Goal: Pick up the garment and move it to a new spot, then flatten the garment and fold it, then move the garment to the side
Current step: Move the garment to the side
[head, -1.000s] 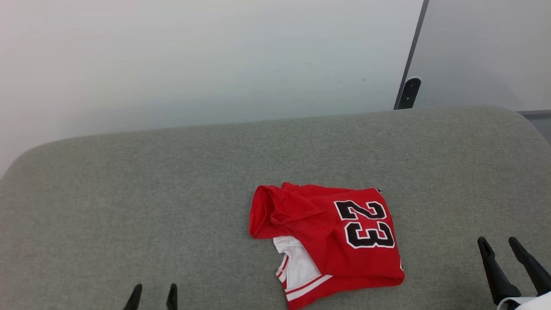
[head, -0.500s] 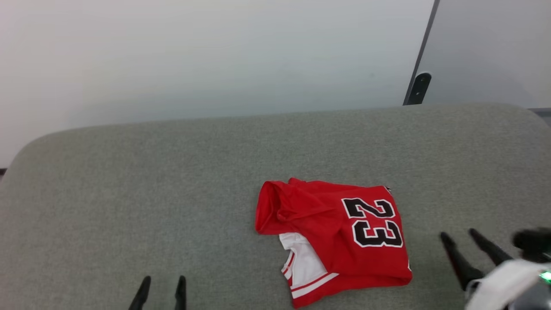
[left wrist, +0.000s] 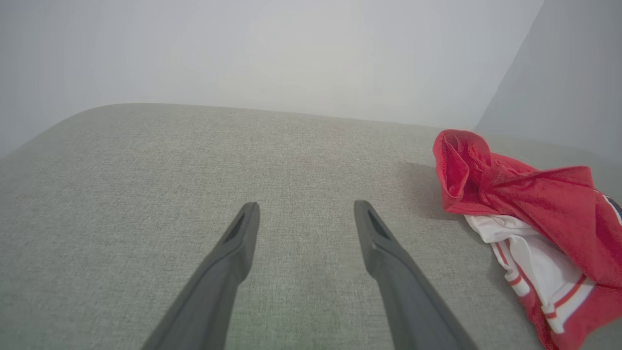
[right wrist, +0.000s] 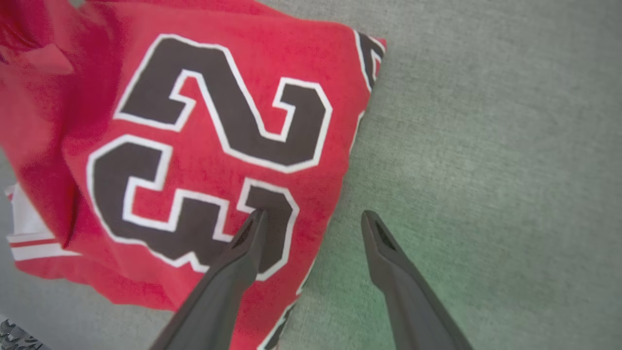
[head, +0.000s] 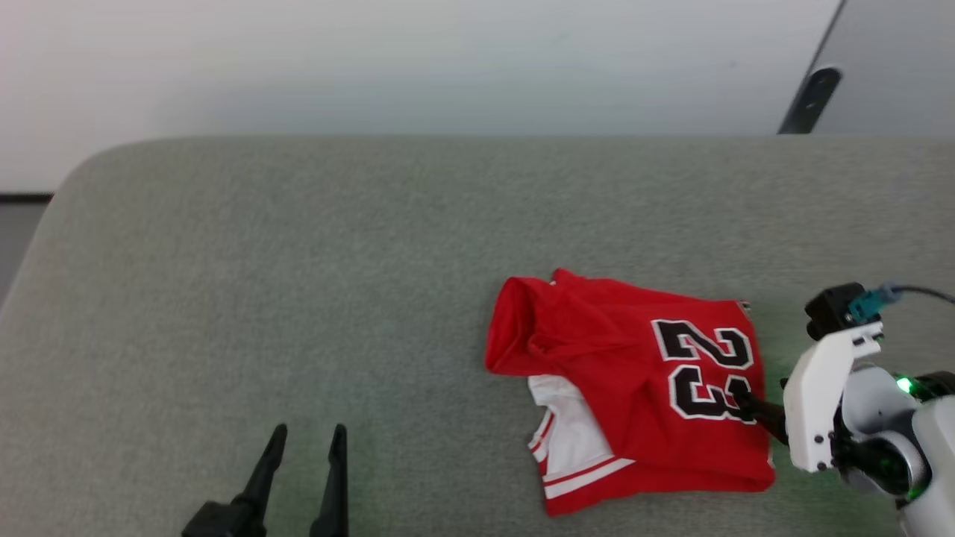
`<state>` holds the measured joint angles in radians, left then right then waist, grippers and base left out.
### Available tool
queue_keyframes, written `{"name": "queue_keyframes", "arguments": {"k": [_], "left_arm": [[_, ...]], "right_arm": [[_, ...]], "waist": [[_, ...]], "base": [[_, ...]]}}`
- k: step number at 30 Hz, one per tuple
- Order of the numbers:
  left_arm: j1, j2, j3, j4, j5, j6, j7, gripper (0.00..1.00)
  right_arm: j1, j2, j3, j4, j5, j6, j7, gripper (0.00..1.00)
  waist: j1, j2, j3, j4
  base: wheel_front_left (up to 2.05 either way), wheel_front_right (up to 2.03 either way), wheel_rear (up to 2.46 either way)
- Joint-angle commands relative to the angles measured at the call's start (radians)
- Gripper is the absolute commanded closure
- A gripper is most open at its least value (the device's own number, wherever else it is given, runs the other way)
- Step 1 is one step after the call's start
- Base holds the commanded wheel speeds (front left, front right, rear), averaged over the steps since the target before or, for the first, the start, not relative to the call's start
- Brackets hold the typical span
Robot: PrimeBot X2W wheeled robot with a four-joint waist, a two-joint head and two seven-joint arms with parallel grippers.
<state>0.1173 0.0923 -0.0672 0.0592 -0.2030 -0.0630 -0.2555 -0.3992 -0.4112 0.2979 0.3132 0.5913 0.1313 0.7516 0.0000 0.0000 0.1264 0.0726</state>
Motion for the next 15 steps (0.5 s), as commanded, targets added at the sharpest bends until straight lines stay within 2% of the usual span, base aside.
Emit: {"name": "queue_keyframes", "arguments": {"k": [1, 6, 15], "left_arm": [[-0.018, -0.003, -0.002, 0.005, -0.005, -0.007, -0.006, 0.00], [-0.060, -0.011, -0.008, 0.019, -0.001, -0.010, -0.009, 0.00], [-0.094, -0.028, -0.004, 0.012, 0.007, -0.024, -0.009, 0.00]], "right_arm": [[-0.012, 0.009, -0.002, 0.017, 0.004, -0.001, 0.012, 0.00], [-0.051, 0.026, 0.012, 0.099, -0.013, -0.001, 0.070, 0.00], [-0.029, 0.073, 0.049, 0.197, -0.041, -0.001, 0.084, 0.00]], "waist": [[0.0000, 0.0000, 0.045, 0.045], [0.0000, 0.0000, 0.081, 0.073], [0.0000, 0.0000, 0.114, 0.094]], "base": [[0.00, 0.00, 0.00], [0.00, 0.00, 0.00], [0.00, 0.00, 0.00]]}}
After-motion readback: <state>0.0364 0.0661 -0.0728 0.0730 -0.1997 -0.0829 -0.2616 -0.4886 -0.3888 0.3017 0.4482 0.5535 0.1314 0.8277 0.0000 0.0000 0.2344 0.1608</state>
